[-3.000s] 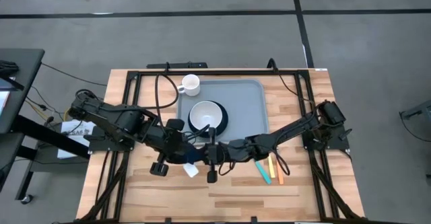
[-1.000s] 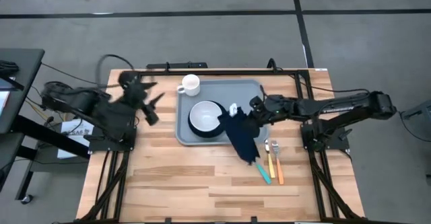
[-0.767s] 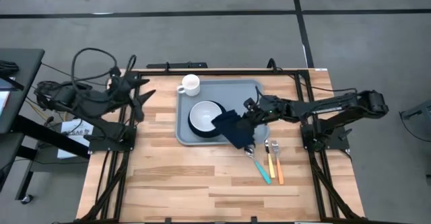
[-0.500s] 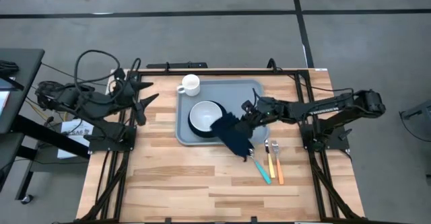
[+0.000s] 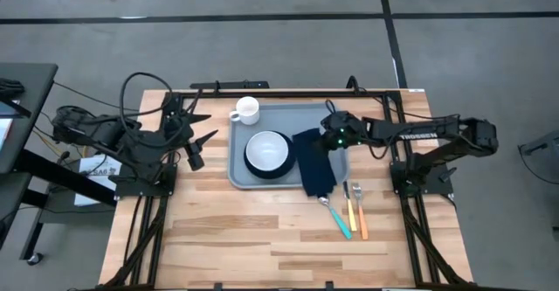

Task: Set up tray
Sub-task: Put the blue napkin on the gray serving tray to the right of the black plate

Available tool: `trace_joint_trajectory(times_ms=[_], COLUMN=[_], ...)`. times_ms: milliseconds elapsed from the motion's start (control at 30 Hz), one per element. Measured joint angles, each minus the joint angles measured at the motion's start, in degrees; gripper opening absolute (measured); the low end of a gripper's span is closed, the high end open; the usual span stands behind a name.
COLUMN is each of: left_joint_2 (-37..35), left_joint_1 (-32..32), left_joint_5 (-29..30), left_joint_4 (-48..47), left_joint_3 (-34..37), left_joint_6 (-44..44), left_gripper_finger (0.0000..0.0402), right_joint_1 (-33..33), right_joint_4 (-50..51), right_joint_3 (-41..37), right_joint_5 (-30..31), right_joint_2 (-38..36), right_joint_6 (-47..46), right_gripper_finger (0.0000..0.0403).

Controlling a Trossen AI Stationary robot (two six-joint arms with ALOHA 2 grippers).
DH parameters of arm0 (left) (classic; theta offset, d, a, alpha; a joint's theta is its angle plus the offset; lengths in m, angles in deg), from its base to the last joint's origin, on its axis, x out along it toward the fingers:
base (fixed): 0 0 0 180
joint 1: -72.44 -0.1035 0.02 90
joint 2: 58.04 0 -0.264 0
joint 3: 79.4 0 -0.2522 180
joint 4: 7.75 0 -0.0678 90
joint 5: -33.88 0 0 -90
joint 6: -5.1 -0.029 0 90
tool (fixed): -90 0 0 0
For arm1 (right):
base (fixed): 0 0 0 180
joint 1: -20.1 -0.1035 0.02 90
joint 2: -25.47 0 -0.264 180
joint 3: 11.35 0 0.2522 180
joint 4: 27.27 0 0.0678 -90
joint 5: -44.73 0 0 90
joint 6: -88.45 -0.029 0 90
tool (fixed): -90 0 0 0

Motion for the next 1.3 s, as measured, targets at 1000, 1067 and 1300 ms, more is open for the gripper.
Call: trace_joint_trajectory(times_ms=[1000, 1067, 1300], left_joint_2=[0.1, 0.1, 0.1], left_joint_1=[0.0, 0.0, 0.0], left_joint_5=[-2.5, -2.5, -3.0], left_joint_4=[-0.2, -0.3, -0.3], left_joint_3=[0.0, 0.0, 0.0], left_joint_6=[1.7, 1.7, 1.7], left_gripper_finger=[0.0187, 0.0187, 0.0187], right_joint_1=[13.8, 13.7, 13.7], right_joint_4=[-5.2, -5.5, -5.4], right_joint_3=[0.0, 0.0, 0.0], right_joint_5=[0.8, 0.7, 0.4], right_joint_2=[14.8, 14.8, 14.8], right_joint_6=[5.7, 5.7, 4.6], right_gripper_finger=[0.0002, 0.0007, 0.0042])
